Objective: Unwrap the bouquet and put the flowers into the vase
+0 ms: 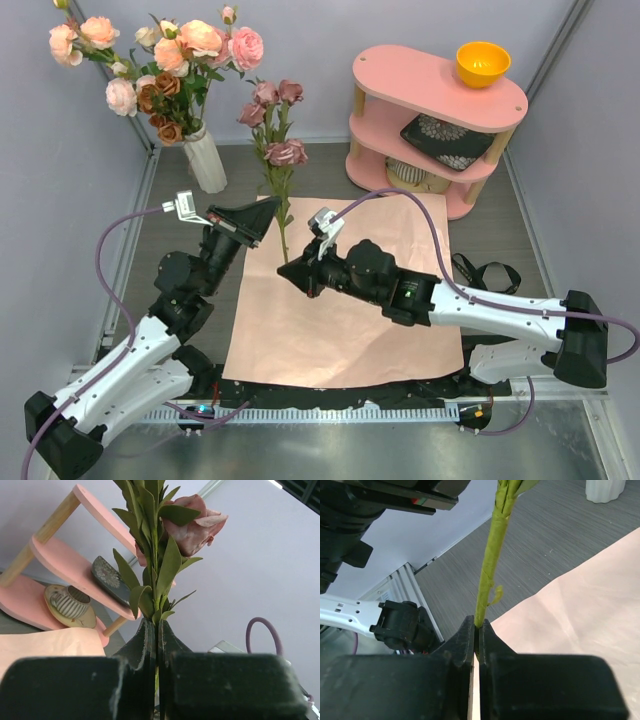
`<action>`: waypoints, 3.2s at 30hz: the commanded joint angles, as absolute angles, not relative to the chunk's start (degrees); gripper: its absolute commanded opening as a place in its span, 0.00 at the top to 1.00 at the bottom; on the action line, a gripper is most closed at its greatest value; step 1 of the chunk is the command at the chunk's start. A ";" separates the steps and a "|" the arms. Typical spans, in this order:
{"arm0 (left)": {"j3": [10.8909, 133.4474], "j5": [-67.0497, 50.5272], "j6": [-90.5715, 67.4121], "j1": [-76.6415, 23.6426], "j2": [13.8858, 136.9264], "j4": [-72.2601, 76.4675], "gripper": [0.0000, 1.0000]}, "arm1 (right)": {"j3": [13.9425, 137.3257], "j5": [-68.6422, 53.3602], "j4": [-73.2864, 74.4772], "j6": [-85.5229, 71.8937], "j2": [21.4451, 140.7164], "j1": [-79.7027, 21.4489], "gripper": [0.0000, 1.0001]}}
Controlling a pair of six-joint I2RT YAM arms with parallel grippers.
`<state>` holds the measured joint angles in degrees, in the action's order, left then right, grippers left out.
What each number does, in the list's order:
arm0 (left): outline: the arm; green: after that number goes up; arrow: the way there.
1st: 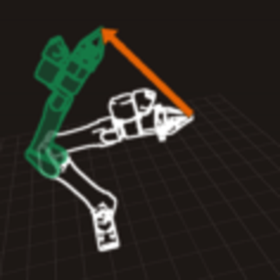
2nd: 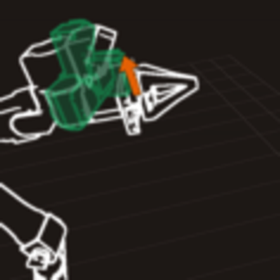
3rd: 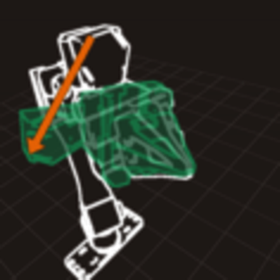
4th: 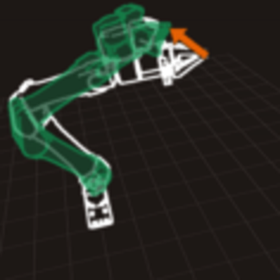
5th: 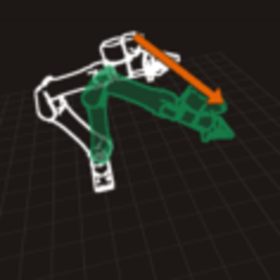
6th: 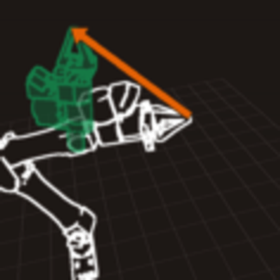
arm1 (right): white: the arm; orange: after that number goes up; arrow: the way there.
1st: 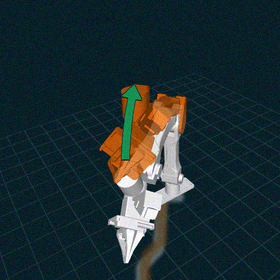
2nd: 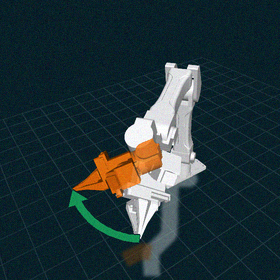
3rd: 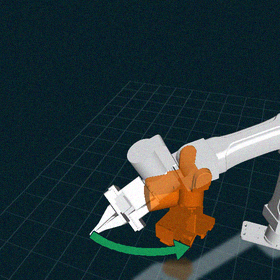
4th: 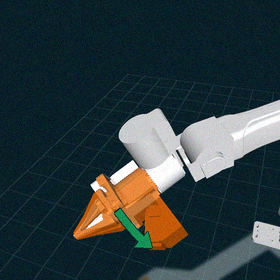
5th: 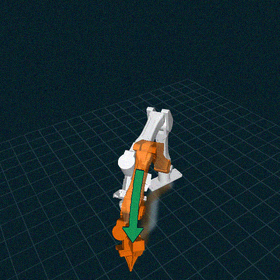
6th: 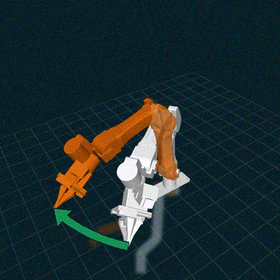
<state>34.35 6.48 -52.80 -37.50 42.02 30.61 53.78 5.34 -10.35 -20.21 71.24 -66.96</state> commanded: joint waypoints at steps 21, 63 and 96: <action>58.70 -11.33 -41.04 -34.28 48.16 -8.34 0.26 | 53.00 -5.53 -6.86 -13.54 65.92 -61.61 0.99; 92.64 30.32 -7.21 -13.81 73.47 3.07 1.00 | 49.13 14.06 1.67 -14.50 56.25 -55.72 0.09; 81.30 25.14 -19.17 -3.08 80.95 33.31 1.00 | 49.66 12.30 3.96 -12.66 57.48 -53.00 0.09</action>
<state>80.75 24.43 -20.56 -3.46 80.09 28.27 48.71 12.75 5.67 -13.54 56.88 -53.39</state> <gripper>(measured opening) 0.041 0.908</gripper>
